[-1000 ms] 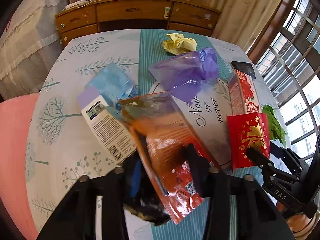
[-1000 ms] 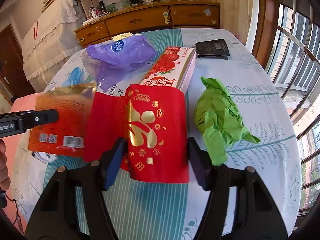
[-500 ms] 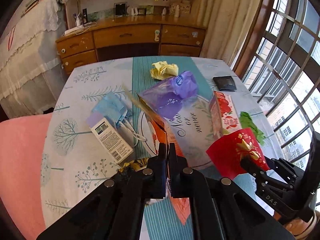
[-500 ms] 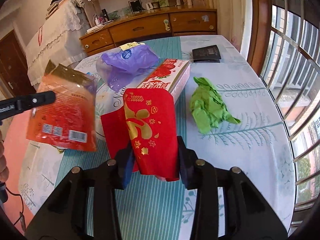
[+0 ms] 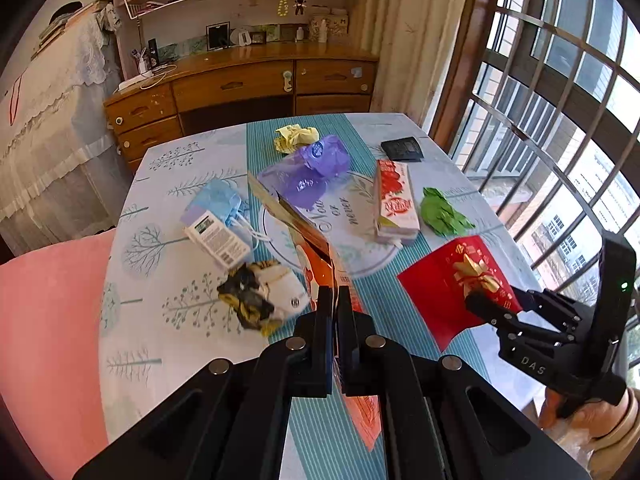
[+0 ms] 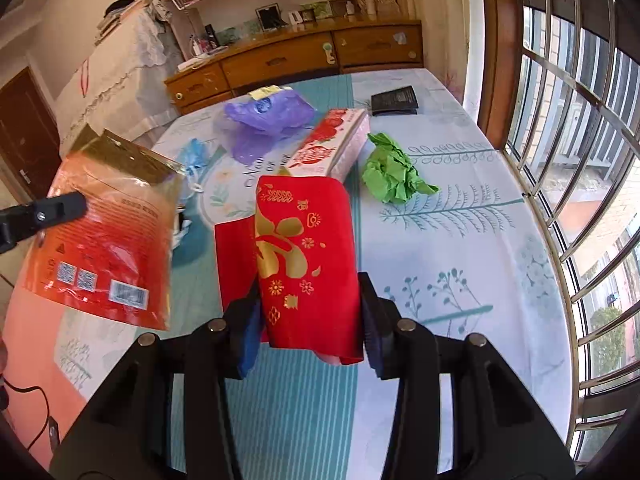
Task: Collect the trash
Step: 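Grasp the orange packet with the left tool while the right tool grasps the red packet, then carry the orange and red packets down over the trash bin with both tools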
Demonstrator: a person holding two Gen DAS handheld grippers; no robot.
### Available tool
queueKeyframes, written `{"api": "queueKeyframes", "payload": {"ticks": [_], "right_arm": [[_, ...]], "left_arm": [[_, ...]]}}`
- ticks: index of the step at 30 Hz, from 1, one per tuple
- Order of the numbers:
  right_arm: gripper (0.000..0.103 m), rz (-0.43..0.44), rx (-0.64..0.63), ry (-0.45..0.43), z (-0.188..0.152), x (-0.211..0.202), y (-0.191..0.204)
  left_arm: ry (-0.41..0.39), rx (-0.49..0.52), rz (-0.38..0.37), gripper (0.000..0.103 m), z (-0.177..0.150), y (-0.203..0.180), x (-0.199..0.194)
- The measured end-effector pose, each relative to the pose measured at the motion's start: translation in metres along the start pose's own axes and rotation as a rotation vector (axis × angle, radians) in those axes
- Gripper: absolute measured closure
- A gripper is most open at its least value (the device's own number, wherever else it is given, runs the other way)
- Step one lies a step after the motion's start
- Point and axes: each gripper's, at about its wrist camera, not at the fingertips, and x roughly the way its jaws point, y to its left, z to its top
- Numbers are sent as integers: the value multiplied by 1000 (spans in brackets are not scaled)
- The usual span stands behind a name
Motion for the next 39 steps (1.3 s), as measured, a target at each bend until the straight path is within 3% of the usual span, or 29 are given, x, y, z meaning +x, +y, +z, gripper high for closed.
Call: {"api": "queueKeyframes", "payload": {"ticks": [13, 20, 28, 39], "right_arm": [[64, 82, -96, -45, -92, -114, 49], [64, 109, -135, -41, -157, -150, 68], [64, 101, -156, 36, -226, -142, 68], [65, 43, -76, 206, -290, -73, 26]], "left_arm": [[21, 66, -14, 101, -127, -22, -92], [54, 72, -58, 101, -200, -37, -110], [142, 73, -102, 101, -274, -54, -80], [294, 68, -125, 101, -345, -76, 3]]}}
